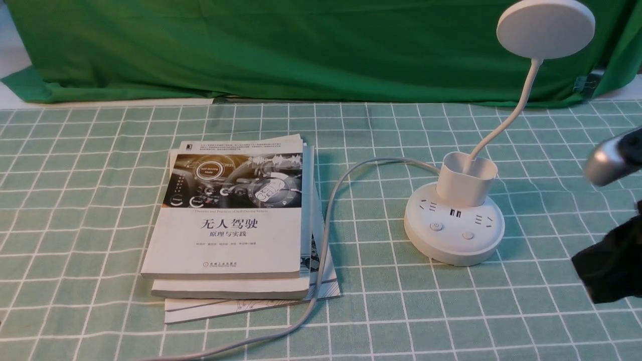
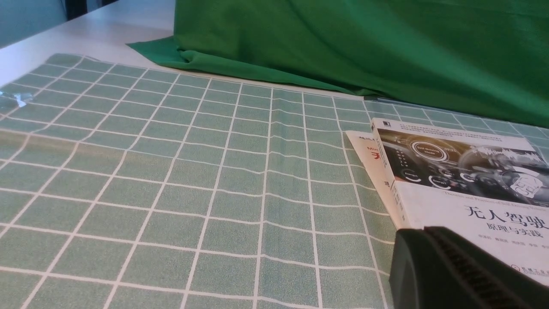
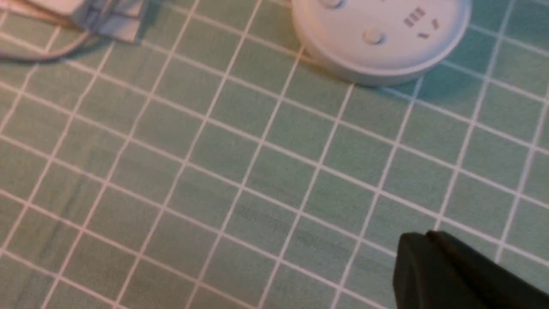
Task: Turn on the table lamp.
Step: 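Press the button on the base of the white desk lamp with the right gripper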
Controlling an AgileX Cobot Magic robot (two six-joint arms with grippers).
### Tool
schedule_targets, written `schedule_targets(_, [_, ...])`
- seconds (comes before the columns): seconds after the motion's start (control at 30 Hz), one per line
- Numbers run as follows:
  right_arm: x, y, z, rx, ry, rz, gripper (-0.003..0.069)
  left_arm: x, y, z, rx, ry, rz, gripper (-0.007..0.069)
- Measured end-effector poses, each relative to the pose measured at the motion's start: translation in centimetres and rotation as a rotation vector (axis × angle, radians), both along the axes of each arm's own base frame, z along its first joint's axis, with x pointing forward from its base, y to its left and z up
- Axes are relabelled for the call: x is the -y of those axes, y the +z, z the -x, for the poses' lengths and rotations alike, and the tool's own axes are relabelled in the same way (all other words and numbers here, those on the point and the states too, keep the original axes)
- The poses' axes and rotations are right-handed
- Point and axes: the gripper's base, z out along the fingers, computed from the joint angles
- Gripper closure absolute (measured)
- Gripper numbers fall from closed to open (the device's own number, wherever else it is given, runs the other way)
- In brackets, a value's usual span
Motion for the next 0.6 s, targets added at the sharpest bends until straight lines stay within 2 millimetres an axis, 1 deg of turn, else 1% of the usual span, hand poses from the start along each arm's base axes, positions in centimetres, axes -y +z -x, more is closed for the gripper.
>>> schedule_targets(0.03, [-0.4, -0.9, -0.8, -0.019, 0.005, 0.008, 0.0629, 0.0, 0.0, 0.0, 0.0, 0.0, 0.0, 0.0603])
schedule_targets(0.07, [-0.6, -1.2, -1.1, -0.025, 0.007, 0.012, 0.0629, 0.0, 0.0, 0.0, 0.0, 0.0, 0.0, 0.0603])
schedule_targets(0.1, [-1.1, -2.6, -2.4, -0.044, 0.006, 0.023, 0.0629, 0.0, 0.0, 0.0, 0.0, 0.0, 0.0, 0.0603])
schedule_targets(0.13, [-1.3, -3.4, -3.2, -0.053, 0.004, 0.029, 0.0629, 0.0, 0.0, 0.0, 0.0, 0.0, 0.0, 0.0603])
schedule_targets(0.17, [-1.3, -3.3, -3.2, -0.052, 0.004, 0.029, 0.0629, 0.0, 0.0, 0.0, 0.0, 0.0, 0.0, 0.0603])
schedule_targets(0.2, [-1.6, -4.4, -4.4, -0.057, 0.005, 0.04, 0.0629, 0.0, 0.0, 0.0, 0.0, 0.0, 0.0, 0.0603])
schedule_targets(0.23, [-1.9, -5.0, -5.1, -0.054, 0.004, 0.043, 0.0629, 0.0, 0.0, 0.0, 0.0, 0.0, 0.0, 0.0603])
schedule_targets(0.27, [-2.0, -5.4, -5.7, -0.047, -0.001, 0.043, 0.0629, 0.0, 0.0, 0.0, 0.0, 0.0, 0.0, 0.0603])
schedule_targets(0.3, [-2.1, -5.7, -5.9, -0.051, 0.0, 0.045, 0.0629, 0.0, 0.0, 0.0, 0.0, 0.0, 0.0, 0.0603])
schedule_targets(0.37, [-2.6, -6.9, -7.4, -0.035, -0.01, 0.046, 0.0629, 0.0, 0.0, 0.0, 0.0, 0.0, 0.0, 0.0603])
schedule_targets(0.5, [-3.1, -8.4, -9.5, 0.011, -0.027, 0.041, 0.0629, 0.0, 0.0, 0.0, 0.0, 0.0, 0.0, 0.0603])
schedule_targets(0.6, [-3.4, -9.2, -10.6, 0.037, -0.034, 0.039, 0.0629, 0.0, 0.0, 0.0, 0.0, 0.0, 0.0, 0.0603])
